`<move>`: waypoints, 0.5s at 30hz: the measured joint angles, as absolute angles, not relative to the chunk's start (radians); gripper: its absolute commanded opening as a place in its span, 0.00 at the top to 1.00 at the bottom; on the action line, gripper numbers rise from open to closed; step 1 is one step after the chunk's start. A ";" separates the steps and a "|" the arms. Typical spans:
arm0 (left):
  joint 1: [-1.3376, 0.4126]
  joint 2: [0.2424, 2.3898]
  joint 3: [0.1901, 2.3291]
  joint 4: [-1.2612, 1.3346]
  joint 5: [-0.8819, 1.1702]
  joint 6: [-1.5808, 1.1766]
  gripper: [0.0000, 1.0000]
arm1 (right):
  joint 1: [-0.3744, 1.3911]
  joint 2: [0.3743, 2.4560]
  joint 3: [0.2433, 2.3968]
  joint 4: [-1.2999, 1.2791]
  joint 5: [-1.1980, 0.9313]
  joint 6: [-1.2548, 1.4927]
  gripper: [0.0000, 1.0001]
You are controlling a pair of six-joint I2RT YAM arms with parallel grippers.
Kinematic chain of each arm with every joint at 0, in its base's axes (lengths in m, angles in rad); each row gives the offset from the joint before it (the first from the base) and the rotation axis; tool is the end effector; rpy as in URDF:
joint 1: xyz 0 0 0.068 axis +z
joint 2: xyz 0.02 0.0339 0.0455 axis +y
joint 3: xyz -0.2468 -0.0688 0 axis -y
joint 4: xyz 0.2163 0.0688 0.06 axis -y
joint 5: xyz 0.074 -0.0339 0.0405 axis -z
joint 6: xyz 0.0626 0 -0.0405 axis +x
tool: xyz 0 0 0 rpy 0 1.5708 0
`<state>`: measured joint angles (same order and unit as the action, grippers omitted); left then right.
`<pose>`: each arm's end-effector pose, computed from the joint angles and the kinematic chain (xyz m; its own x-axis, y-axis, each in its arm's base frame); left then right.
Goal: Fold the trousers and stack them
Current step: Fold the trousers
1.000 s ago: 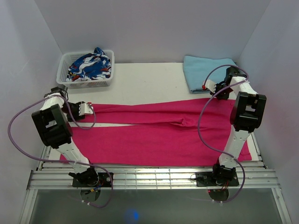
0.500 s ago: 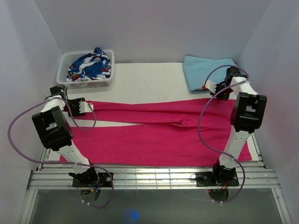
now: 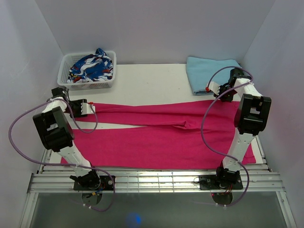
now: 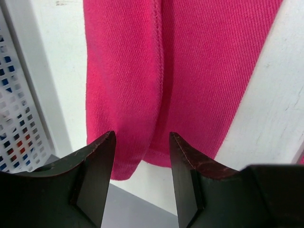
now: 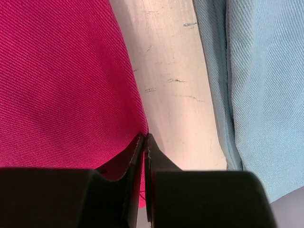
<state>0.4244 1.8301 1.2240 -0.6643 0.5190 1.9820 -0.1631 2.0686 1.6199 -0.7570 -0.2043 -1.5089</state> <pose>0.3164 0.1089 0.1555 0.1428 0.9379 -0.3160 0.8874 0.0201 0.4606 0.4037 -0.0536 0.1642 -0.1444 -0.9667 -0.2112 -0.9145 0.2119 -0.3446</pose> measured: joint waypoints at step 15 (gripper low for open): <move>0.400 1.897 1.254 -0.603 0.477 1.985 0.85 | -0.165 2.069 1.613 -0.759 -0.204 -1.523 0.53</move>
<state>0.4000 1.8969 1.2545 -0.6033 0.4770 1.9846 -0.1646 2.0686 1.6135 -0.7593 -0.2043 -1.5230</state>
